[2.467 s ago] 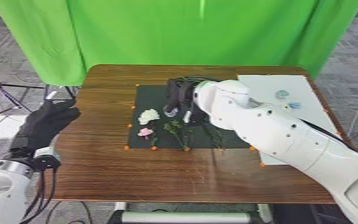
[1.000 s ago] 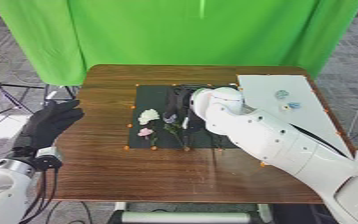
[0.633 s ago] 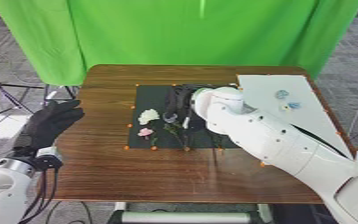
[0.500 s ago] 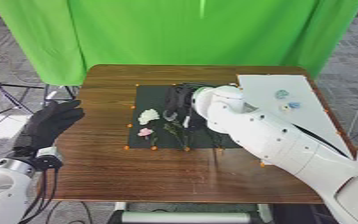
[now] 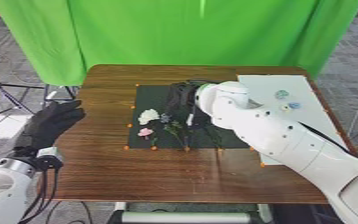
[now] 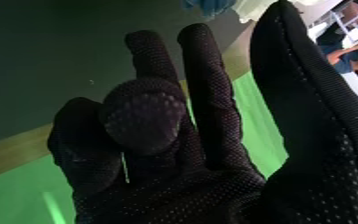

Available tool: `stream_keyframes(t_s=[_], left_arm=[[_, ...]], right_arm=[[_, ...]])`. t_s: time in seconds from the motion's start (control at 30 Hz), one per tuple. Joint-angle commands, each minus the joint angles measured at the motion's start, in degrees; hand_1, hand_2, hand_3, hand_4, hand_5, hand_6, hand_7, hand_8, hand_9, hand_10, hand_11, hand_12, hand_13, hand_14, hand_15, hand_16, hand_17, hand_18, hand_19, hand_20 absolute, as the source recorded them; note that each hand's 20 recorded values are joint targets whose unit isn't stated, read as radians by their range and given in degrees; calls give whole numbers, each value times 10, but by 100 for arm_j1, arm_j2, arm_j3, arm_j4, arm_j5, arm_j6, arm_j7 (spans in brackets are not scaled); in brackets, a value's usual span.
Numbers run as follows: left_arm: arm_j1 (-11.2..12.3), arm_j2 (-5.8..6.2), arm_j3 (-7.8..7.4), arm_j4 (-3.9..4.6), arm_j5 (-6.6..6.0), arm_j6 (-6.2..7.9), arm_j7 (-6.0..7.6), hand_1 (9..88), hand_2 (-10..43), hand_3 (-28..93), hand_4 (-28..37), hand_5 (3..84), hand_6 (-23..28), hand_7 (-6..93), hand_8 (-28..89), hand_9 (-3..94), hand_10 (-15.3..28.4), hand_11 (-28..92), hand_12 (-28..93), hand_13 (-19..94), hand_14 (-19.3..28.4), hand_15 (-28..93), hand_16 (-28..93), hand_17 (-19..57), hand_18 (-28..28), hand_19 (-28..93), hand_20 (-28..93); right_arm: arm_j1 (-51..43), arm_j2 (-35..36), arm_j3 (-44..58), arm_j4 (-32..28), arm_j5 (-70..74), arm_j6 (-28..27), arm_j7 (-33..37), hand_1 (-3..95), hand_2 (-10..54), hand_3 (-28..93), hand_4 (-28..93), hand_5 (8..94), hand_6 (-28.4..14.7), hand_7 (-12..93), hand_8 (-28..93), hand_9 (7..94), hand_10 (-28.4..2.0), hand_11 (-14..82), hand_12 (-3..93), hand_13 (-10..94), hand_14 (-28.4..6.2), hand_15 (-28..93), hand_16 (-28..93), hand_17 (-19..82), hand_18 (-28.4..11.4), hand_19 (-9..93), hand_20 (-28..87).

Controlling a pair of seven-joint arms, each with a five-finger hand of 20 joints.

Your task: Arrange flowers

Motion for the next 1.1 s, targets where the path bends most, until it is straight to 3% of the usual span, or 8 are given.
stream_keyframes(t_s=[0.03,0.23,0.5,0.87,1.1], left_arm=[[82,-51,-62,-21,20,-55,-53,237,-31,623,-222,462,45,117,-54,447,138,203,151,334,181,130,50,21,129,47,149],[253,-126,-149,-104,25,-14,-18,237,-33,626,-222,461,44,116,-54,447,139,203,151,333,181,129,50,21,130,47,149],[420,-205,-256,-183,22,53,-13,237,-33,626,-223,461,44,116,-54,446,138,203,152,333,181,128,51,21,130,48,148],[458,-241,-291,-215,31,52,-40,238,-32,623,-222,461,43,118,-54,447,137,203,151,333,182,130,51,21,130,48,149],[440,-217,-288,-208,31,40,-62,238,-31,623,-222,462,43,116,-55,446,138,204,152,332,182,131,50,21,130,48,149]], right_arm=[[221,371,407,-323,-313,292,-170,384,-95,642,-156,622,26,158,-83,636,-147,91,194,836,-44,646,297,570,-156,932,563],[314,1011,567,-453,-1185,1094,-233,357,-95,648,-153,532,9,130,-72,542,-152,73,194,815,-50,655,295,553,-158,932,546],[-180,1797,1088,-470,-1590,1431,156,293,-95,616,-170,451,-5,88,-55,444,-164,54,188,799,-51,668,285,546,-163,932,538],[-1395,2576,1842,-880,-1858,1577,633,296,-95,602,-159,490,-7,95,-51,504,-168,71,195,803,-58,670,275,546,-169,932,537],[-1839,2676,2083,-906,-2060,1817,935,330,-95,605,-158,578,-6,143,-54,626,-160,162,246,825,-54,682,277,565,-173,932,570]])
